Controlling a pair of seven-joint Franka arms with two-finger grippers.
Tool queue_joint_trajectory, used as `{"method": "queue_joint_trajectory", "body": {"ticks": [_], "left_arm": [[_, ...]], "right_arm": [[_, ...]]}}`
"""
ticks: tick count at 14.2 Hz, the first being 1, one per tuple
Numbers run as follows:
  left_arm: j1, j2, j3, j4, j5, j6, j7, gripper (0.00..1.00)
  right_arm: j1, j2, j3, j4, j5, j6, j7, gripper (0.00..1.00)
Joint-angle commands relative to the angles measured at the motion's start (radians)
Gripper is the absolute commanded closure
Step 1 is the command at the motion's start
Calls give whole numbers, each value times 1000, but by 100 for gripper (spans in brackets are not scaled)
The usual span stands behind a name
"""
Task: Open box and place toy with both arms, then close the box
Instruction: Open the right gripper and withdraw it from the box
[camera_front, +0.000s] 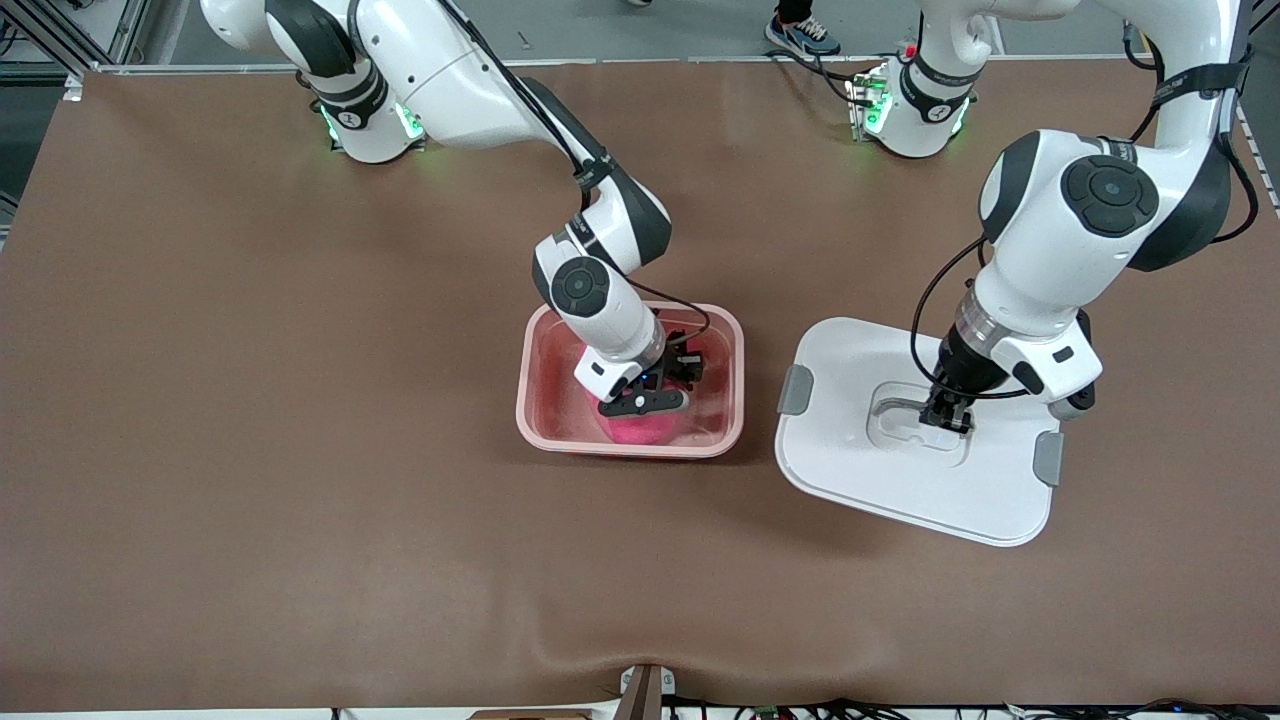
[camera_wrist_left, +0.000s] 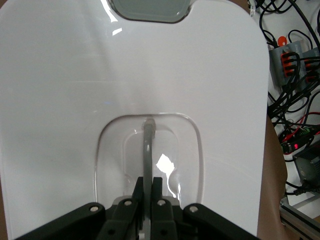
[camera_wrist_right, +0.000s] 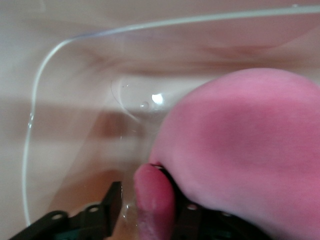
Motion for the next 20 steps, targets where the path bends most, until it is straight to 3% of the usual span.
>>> {"method": "queue_joint_trajectory", "body": {"ticks": [1,7,12,17,20], "left_arm": [[15,-35,-9,-30,-17,11,35,100],[14,-35,-9,-30,-19,10,35,100],[14,-35,-9,-30,-17,10,35,100],[4,-35,-38,-13,-19,8,5,100],[-3,-24,-82,16,-21,8,-83,100]], "right_arm": [[4,8,-16,-29,-24,2,14,0],[-9,-36,-18,22,-18,-14,11,0],[-56,-142,-18,22,-15,-67,4,0],[-212,-277,-18,6,-23,-224,-8,0],[-343,-335,-18,-8,-24,-363,-155,0]]}}
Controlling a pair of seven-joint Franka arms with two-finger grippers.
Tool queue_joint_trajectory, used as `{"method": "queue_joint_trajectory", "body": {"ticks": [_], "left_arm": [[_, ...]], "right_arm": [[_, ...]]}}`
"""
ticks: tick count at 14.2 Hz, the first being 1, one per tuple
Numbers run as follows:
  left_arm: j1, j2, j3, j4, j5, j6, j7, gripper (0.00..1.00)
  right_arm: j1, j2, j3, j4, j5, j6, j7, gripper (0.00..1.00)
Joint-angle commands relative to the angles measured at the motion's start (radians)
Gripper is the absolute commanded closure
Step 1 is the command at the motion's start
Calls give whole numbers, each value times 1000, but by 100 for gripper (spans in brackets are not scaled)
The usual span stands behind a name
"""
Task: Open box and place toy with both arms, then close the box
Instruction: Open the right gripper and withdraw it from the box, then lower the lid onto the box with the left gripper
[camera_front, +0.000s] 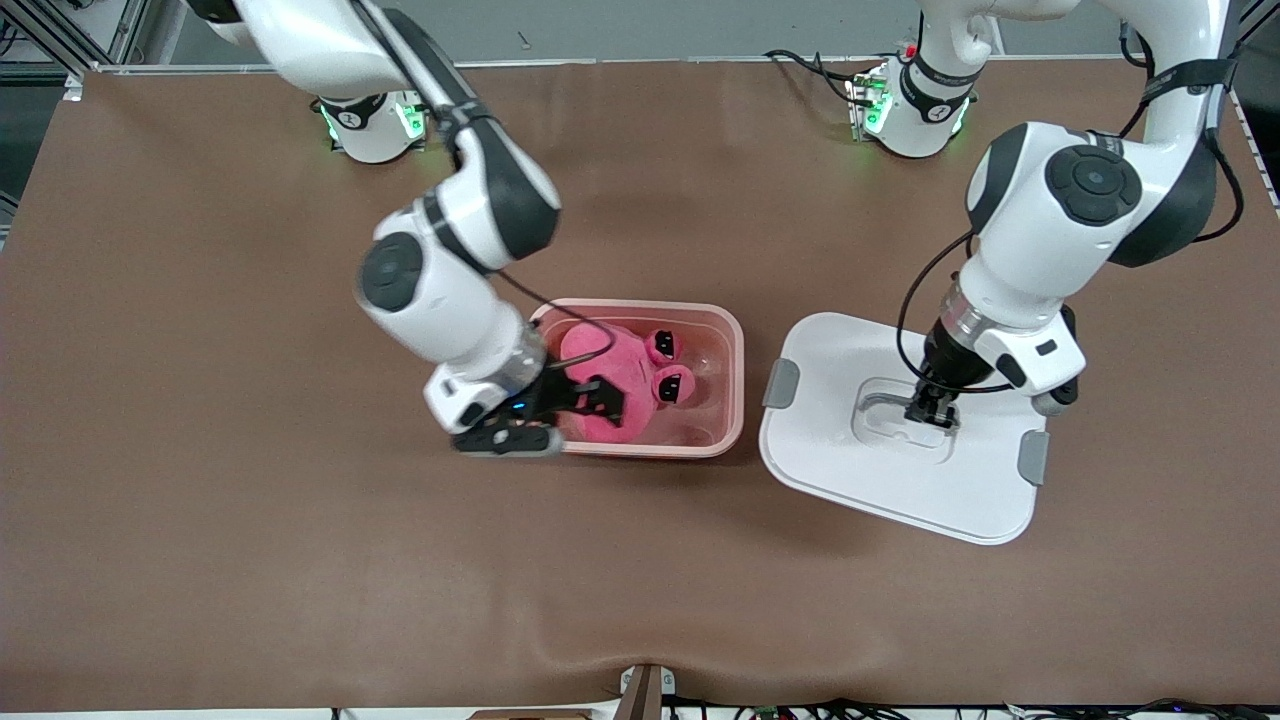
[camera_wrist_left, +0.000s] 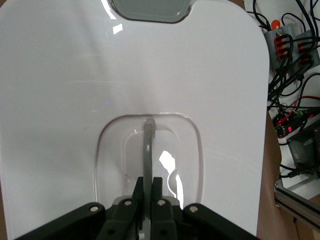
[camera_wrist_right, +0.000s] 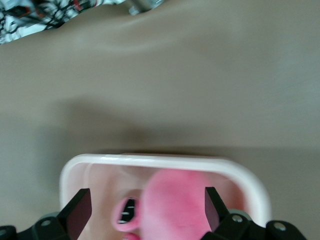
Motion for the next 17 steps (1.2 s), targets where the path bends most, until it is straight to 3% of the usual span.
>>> {"method": "queue_joint_trajectory", "body": {"ticks": [1,4,11,17], "left_arm": [[-7,-9,-46,26,-17,0,-92,100],[-28,31,-102,70,-9,0,-184,100],[-181,165,-97,200,49,-5,-442,100],[-307,273,-90,291,158,-13,-683,100]], "right_arm": [[-129,-74,23,-51,-13,-126,-112,0],[-249,-139,23,-102,-13,-199,-234,0],[-478,-351,20,-374,-21,-223,-524,0],[-542,-495,19,-373,-284,-417,-523,0]]}}
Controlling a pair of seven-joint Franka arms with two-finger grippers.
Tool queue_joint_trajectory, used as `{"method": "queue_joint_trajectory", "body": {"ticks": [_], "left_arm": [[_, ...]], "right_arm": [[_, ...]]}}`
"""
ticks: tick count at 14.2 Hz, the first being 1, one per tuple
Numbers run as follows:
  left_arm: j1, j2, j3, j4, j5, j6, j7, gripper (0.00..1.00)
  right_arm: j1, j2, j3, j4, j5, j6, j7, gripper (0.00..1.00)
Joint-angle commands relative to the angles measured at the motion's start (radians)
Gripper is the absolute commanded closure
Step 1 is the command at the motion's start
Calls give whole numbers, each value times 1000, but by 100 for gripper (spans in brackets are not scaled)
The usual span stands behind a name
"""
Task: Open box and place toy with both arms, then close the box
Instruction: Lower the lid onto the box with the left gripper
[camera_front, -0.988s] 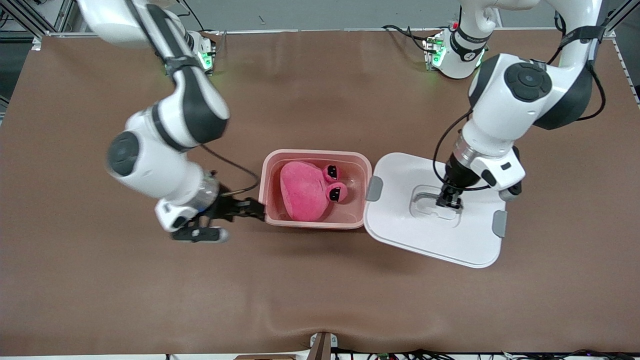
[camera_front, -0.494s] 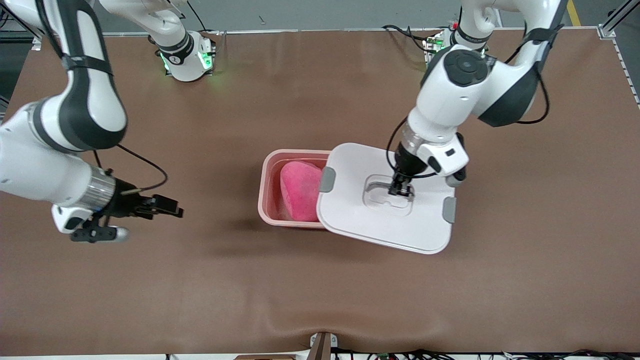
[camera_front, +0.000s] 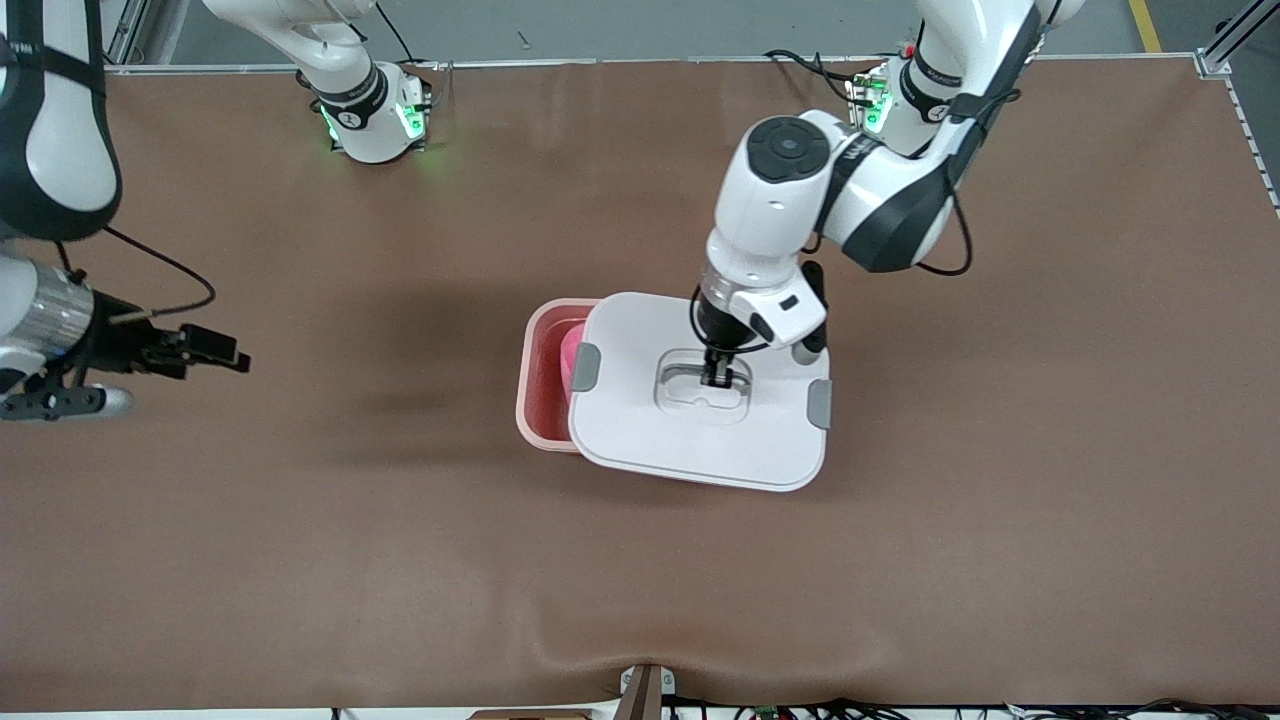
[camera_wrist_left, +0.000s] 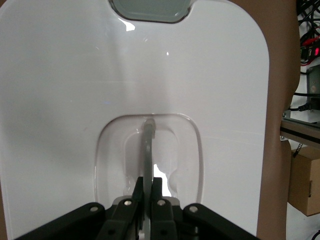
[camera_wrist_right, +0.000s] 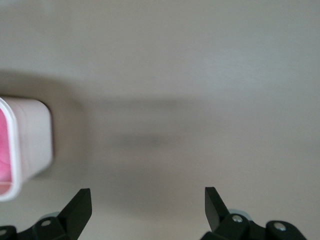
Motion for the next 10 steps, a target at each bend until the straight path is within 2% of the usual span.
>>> {"method": "queue_joint_trajectory", "body": {"ticks": [1,6,10], "left_arm": [[-56,60,15,81,38,-14,-91,100],[-89,101,13,89,87,-12,-135,100],[-109,125,13,97,89,-6,-163,100]], "right_arm": [[-39,-100,19,-43,-86,-39,7,0],[-39,-188,20,-43,-148,-174,91,0],[-39,-210,20,-38,-156,-189,91,0]]}}
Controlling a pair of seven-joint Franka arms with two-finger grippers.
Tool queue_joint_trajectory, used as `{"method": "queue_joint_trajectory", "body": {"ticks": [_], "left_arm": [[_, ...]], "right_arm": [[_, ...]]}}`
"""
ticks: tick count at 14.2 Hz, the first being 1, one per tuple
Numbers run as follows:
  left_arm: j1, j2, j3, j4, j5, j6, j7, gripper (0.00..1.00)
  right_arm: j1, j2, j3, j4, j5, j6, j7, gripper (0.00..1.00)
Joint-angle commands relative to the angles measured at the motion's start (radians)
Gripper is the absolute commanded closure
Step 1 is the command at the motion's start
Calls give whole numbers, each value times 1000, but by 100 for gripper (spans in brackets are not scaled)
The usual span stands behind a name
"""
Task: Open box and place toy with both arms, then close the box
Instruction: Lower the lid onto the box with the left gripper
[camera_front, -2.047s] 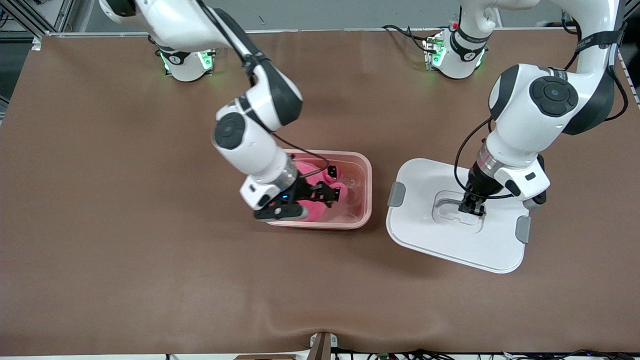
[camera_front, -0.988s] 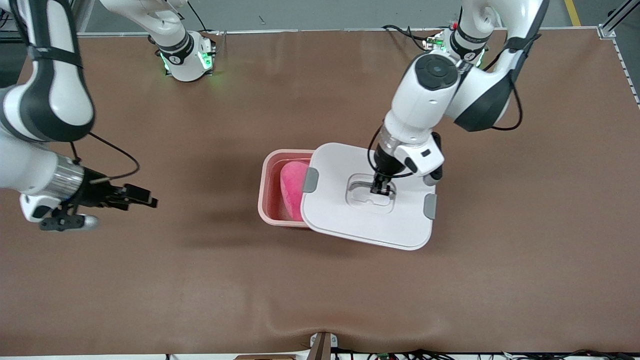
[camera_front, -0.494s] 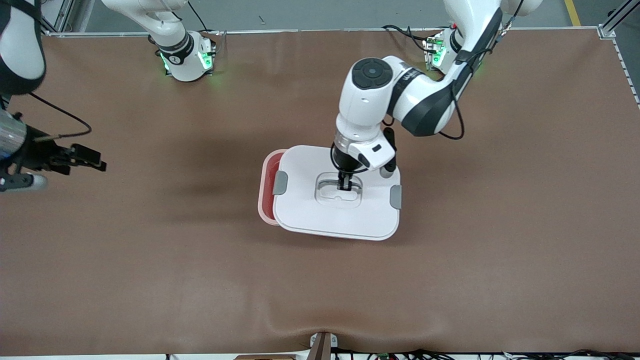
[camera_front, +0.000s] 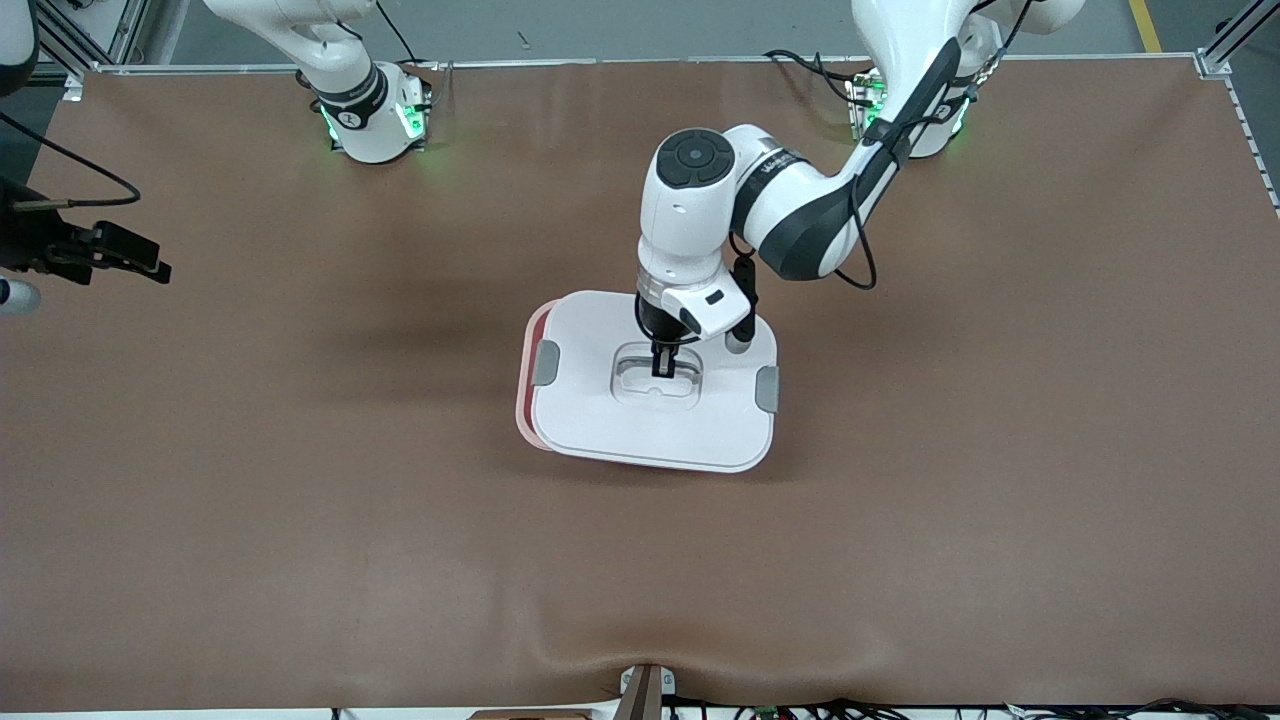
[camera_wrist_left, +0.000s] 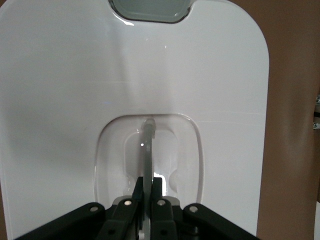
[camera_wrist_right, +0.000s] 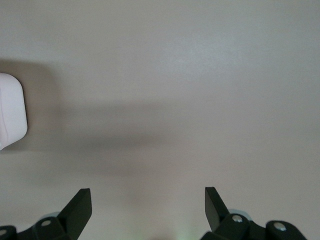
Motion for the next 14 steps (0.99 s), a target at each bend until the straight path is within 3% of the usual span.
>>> {"method": "queue_joint_trajectory", "body": {"ticks": [1,7,14], "left_arm": [[-26,27,11,50,27,-4,-40,100],[-58,72,9,74,102,-1,-141,100],[-73,99,9,103,104,-1,-169,100]], "right_arm": [[-15,-43,20,-32,-24,0,19,0],[-5,-46,28,-12,-9,-21,95,0],[-15,-46,36,5,-4,-41,88,0]]}}
